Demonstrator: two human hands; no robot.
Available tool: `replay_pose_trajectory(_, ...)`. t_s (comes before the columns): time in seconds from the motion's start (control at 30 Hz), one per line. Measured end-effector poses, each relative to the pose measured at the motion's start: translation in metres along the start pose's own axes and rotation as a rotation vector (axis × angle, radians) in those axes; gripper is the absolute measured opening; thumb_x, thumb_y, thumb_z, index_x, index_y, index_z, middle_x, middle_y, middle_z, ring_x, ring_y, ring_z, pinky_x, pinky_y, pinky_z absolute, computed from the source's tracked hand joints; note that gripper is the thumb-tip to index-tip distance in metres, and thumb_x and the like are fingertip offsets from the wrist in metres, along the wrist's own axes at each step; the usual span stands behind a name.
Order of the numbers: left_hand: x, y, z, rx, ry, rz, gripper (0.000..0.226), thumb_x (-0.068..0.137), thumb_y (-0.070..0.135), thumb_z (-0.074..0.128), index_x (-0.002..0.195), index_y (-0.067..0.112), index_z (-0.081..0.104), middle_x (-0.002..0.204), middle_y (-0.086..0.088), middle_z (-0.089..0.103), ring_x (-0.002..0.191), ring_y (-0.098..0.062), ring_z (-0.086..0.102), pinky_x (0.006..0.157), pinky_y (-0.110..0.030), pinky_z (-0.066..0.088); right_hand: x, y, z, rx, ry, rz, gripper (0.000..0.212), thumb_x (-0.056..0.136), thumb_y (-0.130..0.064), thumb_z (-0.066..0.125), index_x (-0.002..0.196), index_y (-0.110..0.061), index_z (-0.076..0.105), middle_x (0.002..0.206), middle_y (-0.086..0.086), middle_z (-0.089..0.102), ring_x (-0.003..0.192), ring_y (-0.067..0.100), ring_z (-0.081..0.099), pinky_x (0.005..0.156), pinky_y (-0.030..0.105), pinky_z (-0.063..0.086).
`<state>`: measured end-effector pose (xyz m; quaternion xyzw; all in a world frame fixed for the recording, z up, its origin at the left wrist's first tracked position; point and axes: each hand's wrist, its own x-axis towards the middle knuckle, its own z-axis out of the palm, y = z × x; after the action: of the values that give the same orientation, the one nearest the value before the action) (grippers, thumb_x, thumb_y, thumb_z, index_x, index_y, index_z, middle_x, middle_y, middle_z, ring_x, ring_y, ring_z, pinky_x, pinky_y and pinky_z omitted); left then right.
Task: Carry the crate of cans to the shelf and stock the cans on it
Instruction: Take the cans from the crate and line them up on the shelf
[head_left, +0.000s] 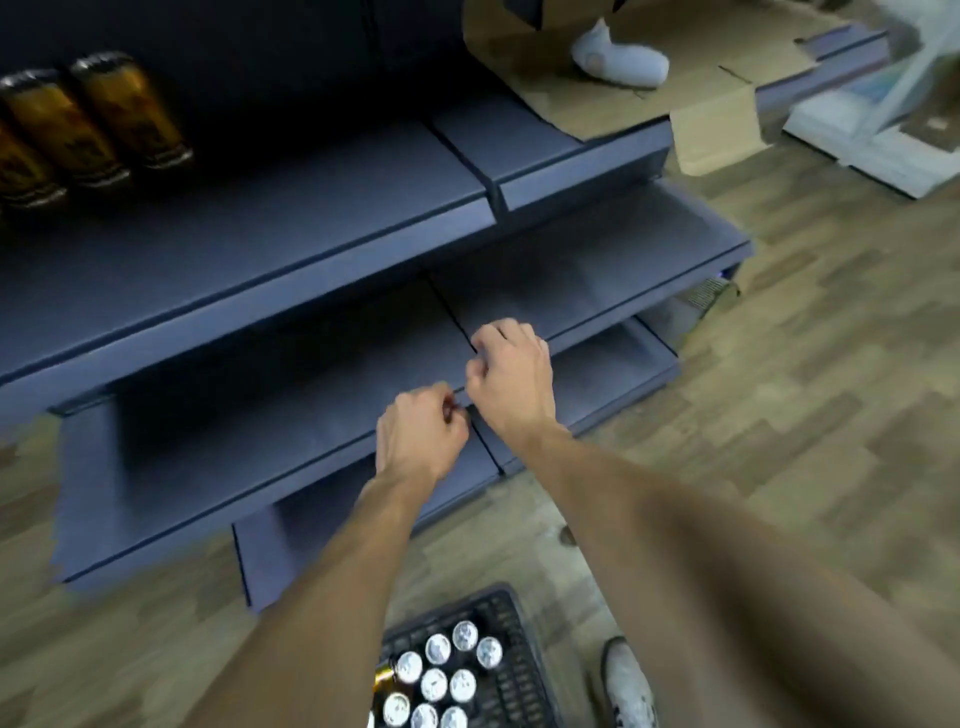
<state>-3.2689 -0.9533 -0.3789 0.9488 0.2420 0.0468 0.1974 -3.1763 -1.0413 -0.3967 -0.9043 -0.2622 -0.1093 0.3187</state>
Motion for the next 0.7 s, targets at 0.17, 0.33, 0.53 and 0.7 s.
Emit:
replay_pose_trajectory(0.17,0.041,0.024,0.101,0.045,-0.230,-0.036,0.053,0.095,0.043,0.049,0.143,0.022,0.041,0.136,-0.014,0.050,0.120,-0.036,0.052,0.091,-0.042,0.046,-0.018,0.117,0.025,-0.111,-0.197,0.302,0.049,0.088,-0.028,0.061,0.135,-0.016,0.052,0.136,0.012,0.049,0.125,0.032,0.044,0.106,0.042,0.033)
replay_pose_trajectory(0.33,0.042,0.032,0.218,0.054,-0.314,-0.122,0.058,0.095,0.041,0.050,0.147,0.021,0.032,0.138,-0.018,0.041,0.122,-0.040,0.047,0.093,-0.048,0.043,-0.069,0.224,0.069,-0.134,-0.352,0.501,0.053,0.087,-0.030,0.062,0.137,-0.017,0.048,0.135,0.014,0.047,0.124,0.035,0.044,0.104,0.043,0.035)
replay_pose_trajectory(0.53,0.055,0.037,0.329,0.147,-0.419,-0.134,0.055,0.096,0.037,0.047,0.146,0.019,0.033,0.136,-0.021,0.043,0.113,-0.042,0.052,0.089,-0.046,0.044,-0.103,0.309,0.137,-0.133,-0.507,0.638,0.050,0.085,-0.025,0.058,0.133,-0.014,0.049,0.126,0.015,0.050,0.120,0.035,0.046,0.103,0.043,0.039)
replay_pose_trajectory(0.7,0.061,0.028,0.412,0.168,-0.489,-0.189,0.052,0.094,0.035,0.049,0.142,0.020,0.038,0.132,-0.019,0.048,0.111,-0.040,0.055,0.089,-0.045,0.045,-0.130,0.361,0.191,-0.135,-0.629,0.678,0.053,0.085,-0.022,0.058,0.136,-0.014,0.048,0.130,0.015,0.048,0.122,0.035,0.045,0.104,0.044,0.038)
